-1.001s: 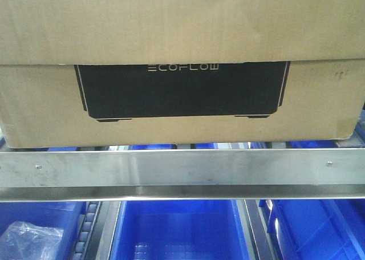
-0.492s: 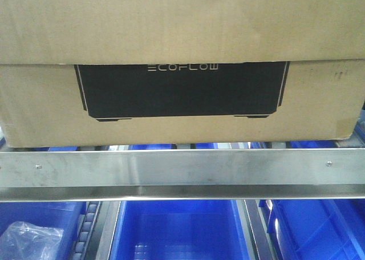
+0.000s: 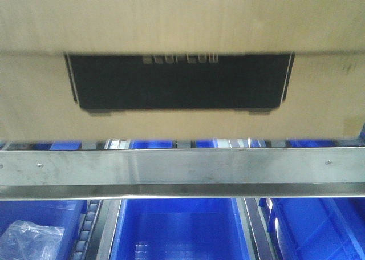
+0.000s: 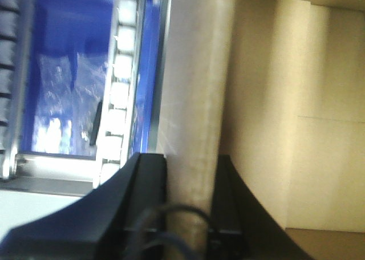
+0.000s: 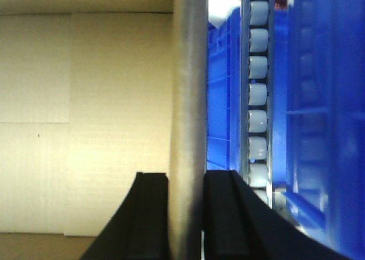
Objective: Grab box from left shelf to table start
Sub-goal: 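Lift the box with both grippers and pull it off the shelf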
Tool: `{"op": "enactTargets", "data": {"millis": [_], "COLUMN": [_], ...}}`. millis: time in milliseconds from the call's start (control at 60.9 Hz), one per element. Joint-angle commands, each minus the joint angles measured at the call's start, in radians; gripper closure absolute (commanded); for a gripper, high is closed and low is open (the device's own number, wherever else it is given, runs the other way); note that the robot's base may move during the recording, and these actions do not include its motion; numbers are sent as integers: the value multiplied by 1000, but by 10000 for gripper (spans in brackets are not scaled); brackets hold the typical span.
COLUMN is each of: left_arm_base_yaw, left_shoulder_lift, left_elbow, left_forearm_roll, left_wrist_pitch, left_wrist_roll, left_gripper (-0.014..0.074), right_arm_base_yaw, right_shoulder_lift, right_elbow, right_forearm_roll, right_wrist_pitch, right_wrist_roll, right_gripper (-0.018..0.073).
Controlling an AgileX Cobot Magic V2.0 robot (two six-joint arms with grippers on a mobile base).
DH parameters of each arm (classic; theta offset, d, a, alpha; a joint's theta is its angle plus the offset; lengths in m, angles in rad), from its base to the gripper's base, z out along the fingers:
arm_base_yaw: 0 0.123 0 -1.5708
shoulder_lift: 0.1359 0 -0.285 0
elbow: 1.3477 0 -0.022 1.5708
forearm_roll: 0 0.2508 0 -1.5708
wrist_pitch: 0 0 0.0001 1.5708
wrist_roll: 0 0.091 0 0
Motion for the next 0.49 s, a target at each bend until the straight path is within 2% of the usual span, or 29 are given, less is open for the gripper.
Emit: {"op": "enactTargets", "data": {"millis": [0, 115, 263, 476], "left_arm_base_yaw": [-15, -30, -54, -57], "left_shoulder_lift": [-95, -146, -251, -411], "left_elbow": [-17, 47, 186, 351], "left_forearm_roll": [-34, -32, -32, -28], "left_wrist_pitch": [-103, -112, -191, -265], "left_wrist_roll": [-31, -31, -37, -42], "left_gripper": [682, 682, 682, 682], "right_arm_base_yaw": [2, 2, 2, 2], "right_shoulder_lift": [-100, -164, -261, -394], "right_elbow": [18, 102, 201, 322], "right_forearm_roll": [29, 31, 32, 32], "right_wrist_pitch": [-88, -116, -165, -197], "right_wrist_roll": [13, 13, 13, 13], "right_gripper": [541, 541, 541, 541]}}
